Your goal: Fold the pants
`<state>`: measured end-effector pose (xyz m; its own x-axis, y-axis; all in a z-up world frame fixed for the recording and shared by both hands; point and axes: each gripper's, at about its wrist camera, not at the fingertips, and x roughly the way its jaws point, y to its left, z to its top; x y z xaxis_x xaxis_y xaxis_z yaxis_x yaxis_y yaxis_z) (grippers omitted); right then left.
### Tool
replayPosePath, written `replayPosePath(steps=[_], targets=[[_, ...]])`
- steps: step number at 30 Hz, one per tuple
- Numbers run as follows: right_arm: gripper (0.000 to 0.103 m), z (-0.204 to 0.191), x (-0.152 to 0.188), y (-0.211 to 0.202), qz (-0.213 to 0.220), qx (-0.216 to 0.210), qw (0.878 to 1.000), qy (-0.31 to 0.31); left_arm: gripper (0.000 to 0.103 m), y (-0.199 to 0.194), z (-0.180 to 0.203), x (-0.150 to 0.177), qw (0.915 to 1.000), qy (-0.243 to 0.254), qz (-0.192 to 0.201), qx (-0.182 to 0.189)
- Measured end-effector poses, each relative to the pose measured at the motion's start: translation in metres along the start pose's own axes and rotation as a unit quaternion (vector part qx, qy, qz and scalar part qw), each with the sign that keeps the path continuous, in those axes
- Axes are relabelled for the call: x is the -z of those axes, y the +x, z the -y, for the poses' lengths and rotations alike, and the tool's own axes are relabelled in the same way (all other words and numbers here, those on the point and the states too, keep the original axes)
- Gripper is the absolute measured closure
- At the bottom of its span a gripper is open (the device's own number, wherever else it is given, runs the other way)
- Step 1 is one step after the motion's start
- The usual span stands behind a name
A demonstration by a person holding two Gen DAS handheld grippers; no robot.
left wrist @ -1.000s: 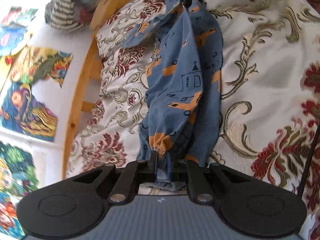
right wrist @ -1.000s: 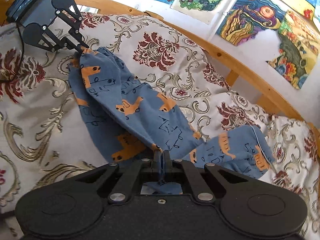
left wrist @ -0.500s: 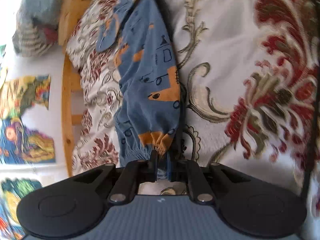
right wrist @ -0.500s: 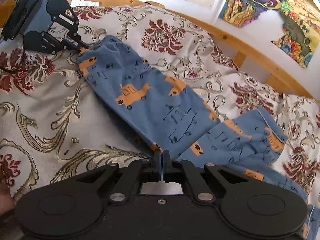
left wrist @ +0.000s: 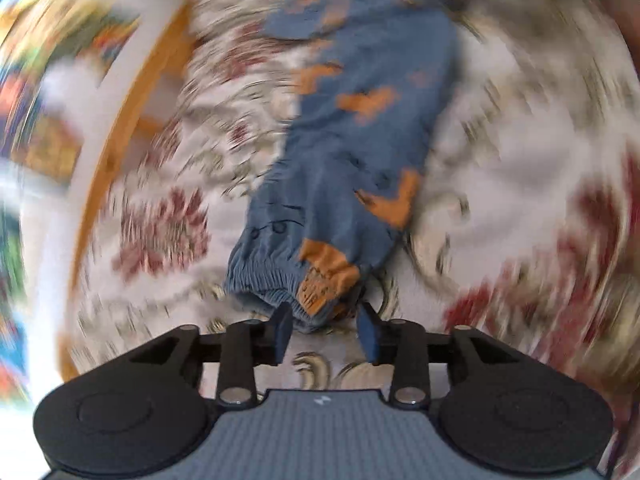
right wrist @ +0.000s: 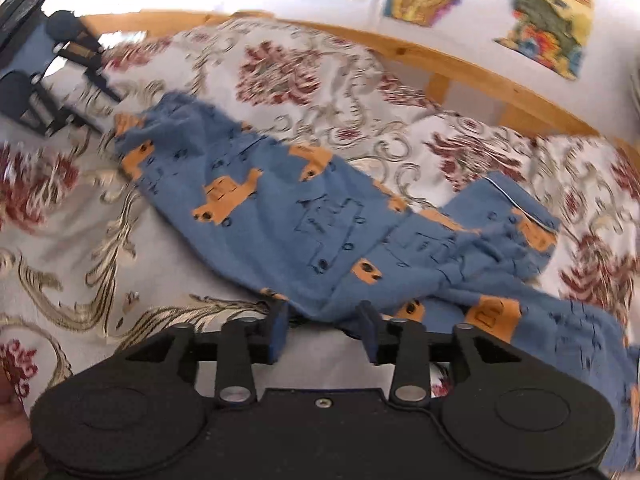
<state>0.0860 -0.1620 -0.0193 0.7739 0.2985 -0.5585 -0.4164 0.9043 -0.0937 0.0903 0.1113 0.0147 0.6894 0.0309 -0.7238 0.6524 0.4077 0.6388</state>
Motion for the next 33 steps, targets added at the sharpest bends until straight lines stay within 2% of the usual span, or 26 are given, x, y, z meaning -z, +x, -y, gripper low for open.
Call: replayPosePath(steps=[1,3,5,6,9,12,15,16,18,22,24,26,28,30,31,32,33], targets=[[0.045,0.004,0.001,-0.003,0.005,0.004,1.0,0.017,0.055,-0.005,-0.007,-0.005,0.9985,-0.052,0.007,0.013],[0.034,0.012,0.003,-0.01,0.013,0.016,0.999,0.048,0.04,-0.015,-0.018,-0.017,0.9842,-0.167,0.035,0.047],[0.022,0.022,0.004,-0.015,0.009,0.034,0.997,0.068,0.027,-0.019,-0.02,-0.033,0.9579,-0.265,0.074,0.083],[0.017,0.027,0.005,-0.016,0.005,0.045,0.996,0.074,0.023,-0.017,-0.017,-0.044,0.9448,-0.299,0.092,0.097],[0.01,0.046,0.008,-0.019,-0.014,0.096,0.992,0.083,0.016,-0.004,-0.005,-0.082,0.9101,-0.362,0.142,0.143],[0.005,0.064,0.013,-0.026,-0.017,0.141,0.986,0.089,0.012,0.018,0.011,-0.123,0.8817,-0.401,0.169,0.182],[0.001,0.078,0.024,-0.028,-0.027,0.172,0.981,0.09,0.009,0.033,0.022,-0.155,0.8634,-0.426,0.183,0.198],[0.001,0.082,0.03,-0.024,-0.044,0.175,0.979,0.09,0.009,0.039,0.025,-0.162,0.8616,-0.43,0.185,0.197],[0.001,0.089,0.041,-0.017,-0.073,0.163,0.979,0.099,0.01,0.047,0.036,-0.174,0.8667,-0.425,0.175,0.195],[0.001,0.112,0.047,-0.027,-0.089,0.123,0.979,0.134,0.013,0.055,0.057,-0.183,0.8768,-0.394,0.18,0.209],[0.001,0.122,0.042,-0.036,-0.095,0.116,0.979,0.141,0.013,0.053,0.062,-0.186,0.8771,-0.382,0.192,0.218],[0.002,0.139,0.029,-0.042,-0.095,0.12,0.978,0.144,0.014,0.056,0.061,-0.19,0.8734,-0.382,0.197,0.229],[0.002,0.163,0.007,-0.035,-0.09,0.12,0.978,0.147,0.022,0.061,0.059,-0.19,0.8671,-0.393,0.189,0.241],[0.003,0.188,-0.022,-0.017,-0.089,0.102,0.978,0.158,0.038,0.068,0.057,-0.189,0.8613,-0.406,0.178,0.249],[0.003,0.198,-0.038,-0.005,-0.088,0.092,0.978,0.163,0.042,0.071,0.055,-0.189,0.8595,-0.415,0.17,0.246],[0.004,0.204,-0.056,0.011,-0.089,0.082,0.978,0.168,0.051,0.075,0.053,-0.188,0.8566,-0.427,0.159,0.243],[0.006,0.21,-0.072,0.028,-0.093,0.071,0.977,0.176,0.056,0.079,0.052,-0.187,0.8512,-0.439,0.151,0.244]])
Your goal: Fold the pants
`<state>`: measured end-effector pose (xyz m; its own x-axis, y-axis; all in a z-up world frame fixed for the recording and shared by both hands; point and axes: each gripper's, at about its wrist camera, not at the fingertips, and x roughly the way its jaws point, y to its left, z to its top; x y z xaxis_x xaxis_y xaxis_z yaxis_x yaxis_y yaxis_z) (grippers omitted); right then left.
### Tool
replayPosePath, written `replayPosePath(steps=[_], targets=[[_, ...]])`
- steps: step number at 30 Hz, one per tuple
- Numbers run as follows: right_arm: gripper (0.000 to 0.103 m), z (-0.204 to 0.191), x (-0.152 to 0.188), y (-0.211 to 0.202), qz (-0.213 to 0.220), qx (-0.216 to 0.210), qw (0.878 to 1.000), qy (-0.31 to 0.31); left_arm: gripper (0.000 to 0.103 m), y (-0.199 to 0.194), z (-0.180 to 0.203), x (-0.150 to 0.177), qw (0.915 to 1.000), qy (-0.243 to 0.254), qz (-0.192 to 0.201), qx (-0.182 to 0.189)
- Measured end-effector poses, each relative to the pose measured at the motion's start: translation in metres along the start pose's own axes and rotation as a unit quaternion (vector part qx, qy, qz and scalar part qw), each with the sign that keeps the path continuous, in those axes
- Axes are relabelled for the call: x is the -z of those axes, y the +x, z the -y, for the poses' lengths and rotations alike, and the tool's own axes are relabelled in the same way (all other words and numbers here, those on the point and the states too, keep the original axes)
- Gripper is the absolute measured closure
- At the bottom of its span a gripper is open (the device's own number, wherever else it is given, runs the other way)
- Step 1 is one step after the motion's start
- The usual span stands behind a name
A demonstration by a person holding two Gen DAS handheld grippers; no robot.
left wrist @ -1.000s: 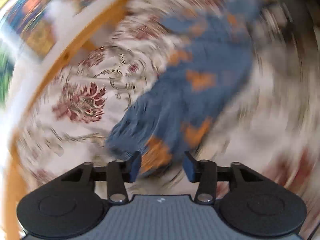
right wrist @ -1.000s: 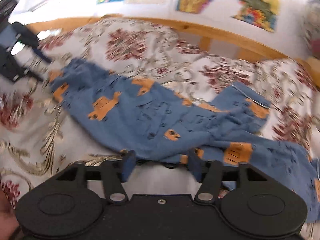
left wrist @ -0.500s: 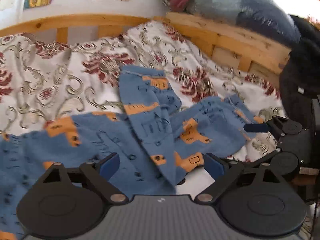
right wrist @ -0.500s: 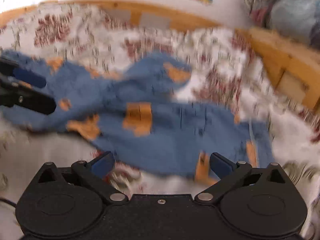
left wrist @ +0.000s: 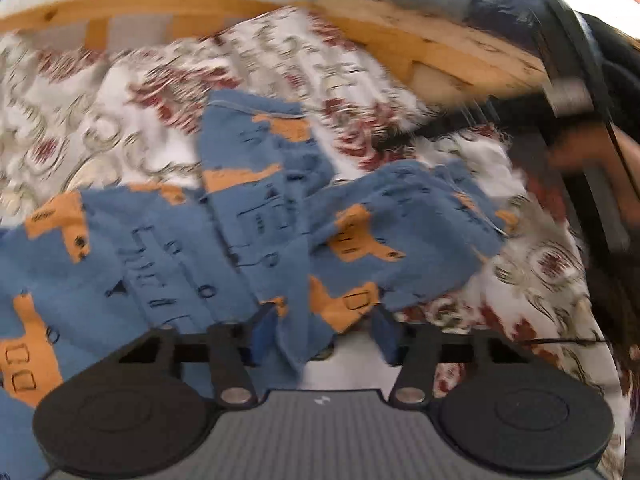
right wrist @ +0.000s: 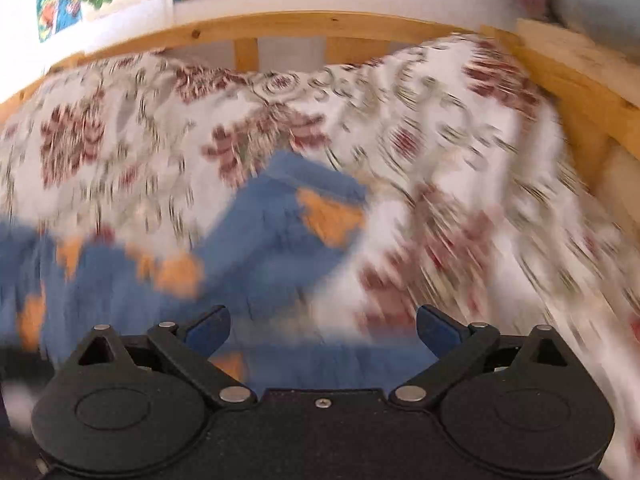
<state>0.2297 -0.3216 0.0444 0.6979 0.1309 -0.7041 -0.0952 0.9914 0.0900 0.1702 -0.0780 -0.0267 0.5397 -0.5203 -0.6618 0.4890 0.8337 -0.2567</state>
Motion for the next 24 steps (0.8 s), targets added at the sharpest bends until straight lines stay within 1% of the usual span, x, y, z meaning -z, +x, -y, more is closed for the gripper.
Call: replayPosePath(steps=[3,6,8,9,11,13,15,20,24], targets=[[0.012,-0.014,-0.057,0.051,-0.033,-0.033,0.998,0.037,0.059,0.002,-0.012,-0.001,0.999,-0.044,-0.003,0.011],[0.017,-0.029,-0.094,0.095,-0.057,-0.035,0.996,0.063,0.061,0.003,-0.018,-0.002,0.9978,-0.063,-0.006,0.017],[0.02,-0.038,-0.112,0.121,-0.077,-0.031,0.993,0.088,0.063,0.003,-0.02,-0.001,0.9975,-0.068,-0.007,0.018],[0.024,-0.039,-0.116,0.131,-0.082,-0.028,0.991,0.101,0.063,0.003,-0.021,0.0,0.9972,-0.072,-0.007,0.019],[0.027,-0.043,-0.122,0.149,-0.098,-0.013,0.988,0.119,0.063,0.003,-0.023,0.0,0.9963,-0.082,-0.007,0.023],[0.032,-0.046,-0.124,0.16,-0.11,0.005,0.986,0.124,0.063,0.004,-0.026,0.001,0.9954,-0.091,-0.008,0.028],[0.034,-0.049,-0.122,0.168,-0.12,0.015,0.985,0.124,0.065,0.005,-0.028,0.0,0.9947,-0.098,-0.008,0.031],[0.038,-0.051,-0.117,0.171,-0.133,0.032,0.979,0.148,0.068,0.005,-0.032,0.002,0.994,-0.104,-0.007,0.033],[0.039,-0.064,-0.122,0.166,-0.133,0.06,0.982,0.121,0.069,0.005,-0.031,0.001,0.994,-0.106,-0.006,0.029]])
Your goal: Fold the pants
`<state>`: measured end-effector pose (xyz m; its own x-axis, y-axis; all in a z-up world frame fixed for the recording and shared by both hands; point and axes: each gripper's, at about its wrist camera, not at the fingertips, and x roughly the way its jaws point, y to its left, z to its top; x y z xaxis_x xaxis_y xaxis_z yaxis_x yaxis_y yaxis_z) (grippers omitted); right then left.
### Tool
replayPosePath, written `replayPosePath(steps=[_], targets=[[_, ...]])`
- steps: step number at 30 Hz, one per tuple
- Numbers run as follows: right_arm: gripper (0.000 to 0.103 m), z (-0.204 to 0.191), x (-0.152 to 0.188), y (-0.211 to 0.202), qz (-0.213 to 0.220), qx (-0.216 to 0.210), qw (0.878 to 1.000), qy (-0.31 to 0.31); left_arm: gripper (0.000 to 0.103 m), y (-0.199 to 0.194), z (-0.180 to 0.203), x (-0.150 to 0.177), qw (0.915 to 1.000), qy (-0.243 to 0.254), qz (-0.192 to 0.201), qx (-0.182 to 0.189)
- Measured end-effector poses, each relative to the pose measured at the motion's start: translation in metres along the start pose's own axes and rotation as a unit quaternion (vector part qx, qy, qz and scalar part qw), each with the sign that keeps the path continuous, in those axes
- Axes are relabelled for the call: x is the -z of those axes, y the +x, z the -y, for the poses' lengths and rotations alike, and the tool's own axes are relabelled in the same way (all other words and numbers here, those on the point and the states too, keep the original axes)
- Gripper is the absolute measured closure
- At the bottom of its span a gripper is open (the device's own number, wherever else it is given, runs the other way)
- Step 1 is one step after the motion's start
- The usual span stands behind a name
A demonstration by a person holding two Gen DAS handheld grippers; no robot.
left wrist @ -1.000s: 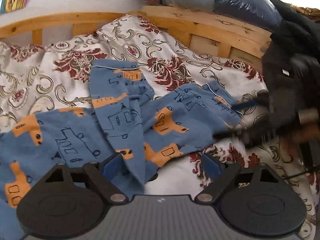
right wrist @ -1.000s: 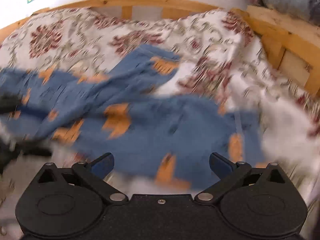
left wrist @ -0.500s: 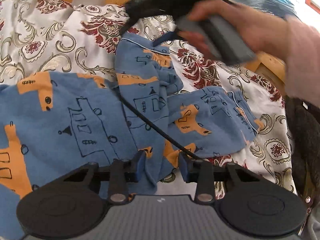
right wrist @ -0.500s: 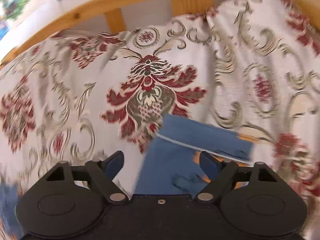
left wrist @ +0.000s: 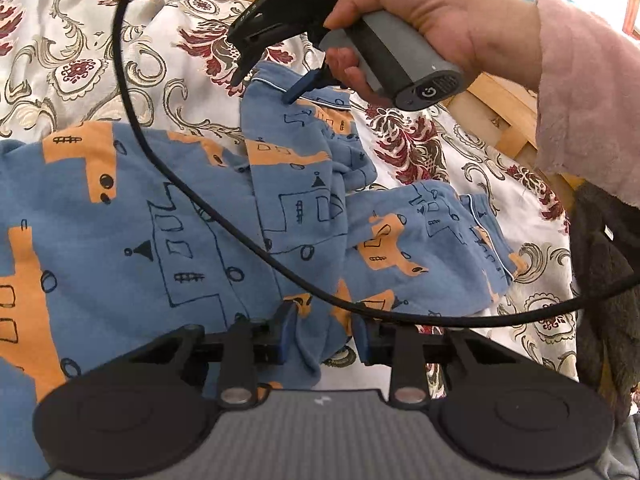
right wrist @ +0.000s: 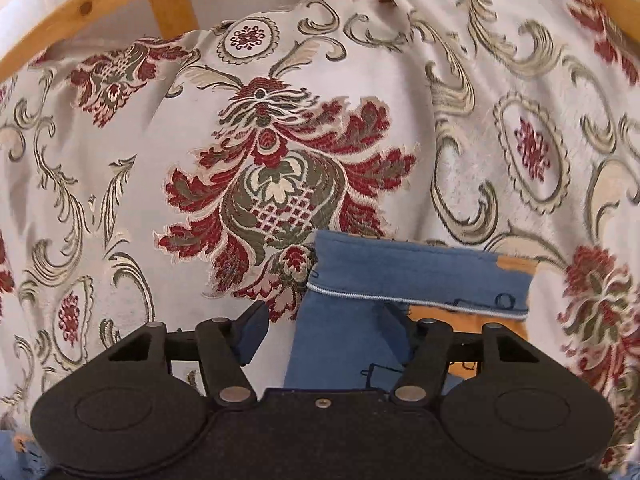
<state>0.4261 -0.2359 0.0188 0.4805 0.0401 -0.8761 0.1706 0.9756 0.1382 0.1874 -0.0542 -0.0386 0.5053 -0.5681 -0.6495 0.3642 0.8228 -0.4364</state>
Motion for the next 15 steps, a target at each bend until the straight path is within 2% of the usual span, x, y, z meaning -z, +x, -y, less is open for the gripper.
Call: replayPosePath(steps=[8,9,11,12,13,14,15], targets=[[0.042,-0.019,-0.005,0.014,-0.005,0.057,0.998,-0.018,0.072,0.002,-0.001,-0.001,1.0,-0.009,0.0,-0.002],[0.047,-0.022,-0.005,0.017,-0.006,0.065,0.998,-0.02,0.072,0.001,-0.002,-0.001,1.0,-0.009,0.0,-0.001],[0.064,-0.023,-0.006,0.019,0.0,0.071,0.997,-0.019,0.073,0.001,-0.001,-0.001,1.0,-0.009,0.001,-0.003],[0.079,-0.022,-0.006,0.018,0.005,0.073,0.997,-0.014,0.075,0.001,-0.001,-0.001,1.0,-0.008,0.001,-0.004],[0.088,-0.02,-0.006,0.017,0.009,0.071,0.997,-0.008,0.076,0.001,0.0,-0.001,1.0,-0.008,0.001,-0.006],[0.09,-0.016,-0.007,0.015,0.014,0.064,0.998,0.001,0.081,0.001,0.0,-0.001,0.9999,-0.007,0.002,-0.008],[0.097,-0.012,-0.006,0.012,0.019,0.055,0.998,0.008,0.085,0.001,-0.001,0.0,0.9999,-0.008,0.003,-0.009]])
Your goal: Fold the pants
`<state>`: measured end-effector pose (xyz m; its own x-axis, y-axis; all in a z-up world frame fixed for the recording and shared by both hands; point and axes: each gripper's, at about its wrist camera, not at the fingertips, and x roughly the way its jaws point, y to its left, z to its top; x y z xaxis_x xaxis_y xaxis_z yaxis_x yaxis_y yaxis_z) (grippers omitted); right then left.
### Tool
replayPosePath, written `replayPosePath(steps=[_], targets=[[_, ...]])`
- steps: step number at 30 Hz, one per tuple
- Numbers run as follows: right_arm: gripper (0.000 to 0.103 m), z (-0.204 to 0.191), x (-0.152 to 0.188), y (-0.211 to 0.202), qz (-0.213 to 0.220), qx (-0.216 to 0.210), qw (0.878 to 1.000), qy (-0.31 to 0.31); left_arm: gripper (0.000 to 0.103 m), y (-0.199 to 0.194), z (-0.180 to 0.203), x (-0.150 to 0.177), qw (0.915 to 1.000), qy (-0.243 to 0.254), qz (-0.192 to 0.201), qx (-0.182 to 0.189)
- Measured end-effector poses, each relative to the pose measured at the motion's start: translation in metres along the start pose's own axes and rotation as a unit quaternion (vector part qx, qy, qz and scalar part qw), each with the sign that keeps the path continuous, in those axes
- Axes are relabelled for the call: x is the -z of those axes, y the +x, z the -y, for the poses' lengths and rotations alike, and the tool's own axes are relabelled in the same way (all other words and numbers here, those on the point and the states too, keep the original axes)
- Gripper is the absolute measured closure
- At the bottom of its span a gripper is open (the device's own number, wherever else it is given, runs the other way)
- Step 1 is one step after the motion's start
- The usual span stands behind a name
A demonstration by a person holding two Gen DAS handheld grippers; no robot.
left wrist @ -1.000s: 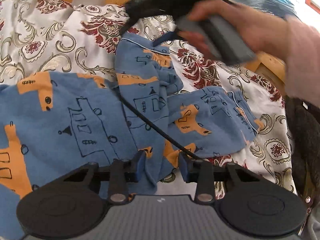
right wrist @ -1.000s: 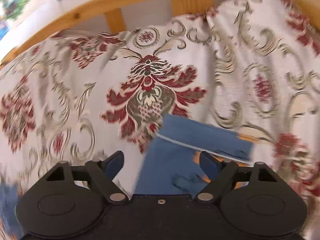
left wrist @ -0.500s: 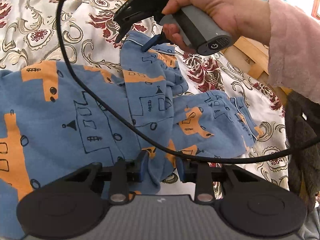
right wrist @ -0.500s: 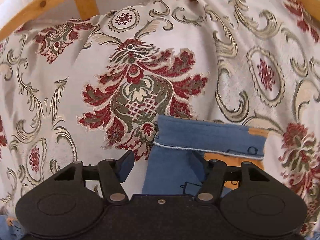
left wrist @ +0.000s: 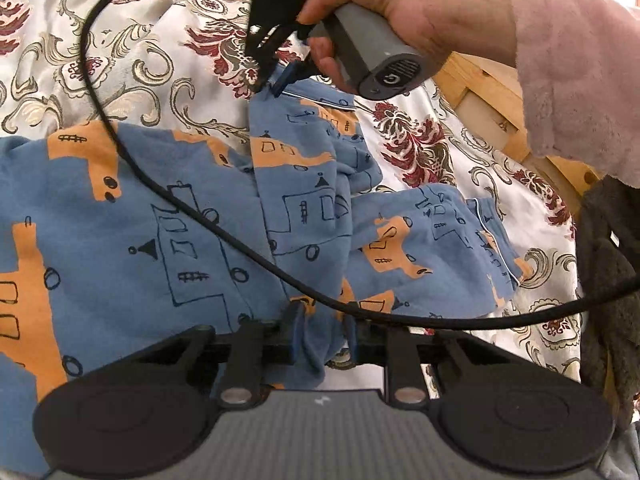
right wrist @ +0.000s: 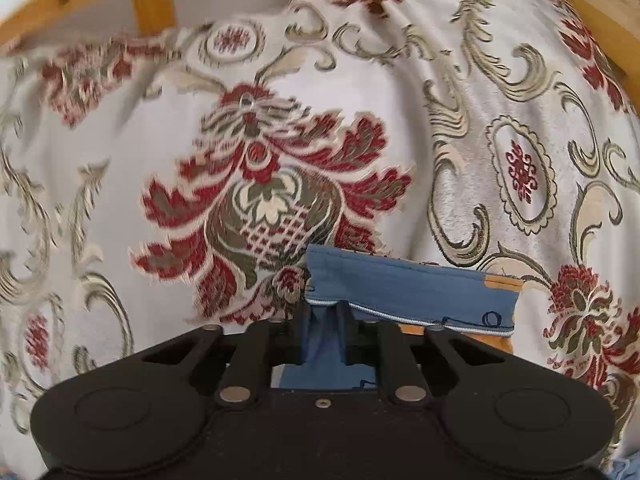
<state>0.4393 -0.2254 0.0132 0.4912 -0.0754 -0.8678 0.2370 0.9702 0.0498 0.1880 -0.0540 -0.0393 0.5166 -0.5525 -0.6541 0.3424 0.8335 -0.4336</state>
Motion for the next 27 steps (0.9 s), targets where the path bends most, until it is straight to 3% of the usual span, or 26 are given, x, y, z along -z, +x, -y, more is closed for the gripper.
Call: replayPosePath(steps=[4,9,16,21,24,27], targets=[[0.102,0.027,0.003,-0.018,0.029,-0.032,0.999,0.025,0.093,-0.002,-0.002,0.0,1.0,0.001,0.002,0.006],[0.102,0.077,0.016,-0.065,0.077,-0.088,0.991,0.064,0.096,-0.006,0.01,-0.001,0.999,0.043,0.006,-0.01],[0.102,0.169,0.076,-0.153,0.194,-0.109,0.972,0.082,0.097,-0.014,0.031,0.005,0.9912,0.123,0.025,-0.042],[0.102,0.234,0.151,-0.195,0.236,-0.097,0.957,0.141,0.097,-0.017,0.053,0.013,0.9734,0.213,0.044,-0.073],[0.102,0.255,0.202,-0.2,0.234,-0.083,0.953,0.171,0.097,-0.017,0.064,0.021,0.9562,0.275,0.044,-0.09],[0.102,0.265,0.247,-0.186,0.222,-0.075,0.952,0.195,0.097,-0.011,0.069,0.023,0.9476,0.305,0.022,-0.093]])
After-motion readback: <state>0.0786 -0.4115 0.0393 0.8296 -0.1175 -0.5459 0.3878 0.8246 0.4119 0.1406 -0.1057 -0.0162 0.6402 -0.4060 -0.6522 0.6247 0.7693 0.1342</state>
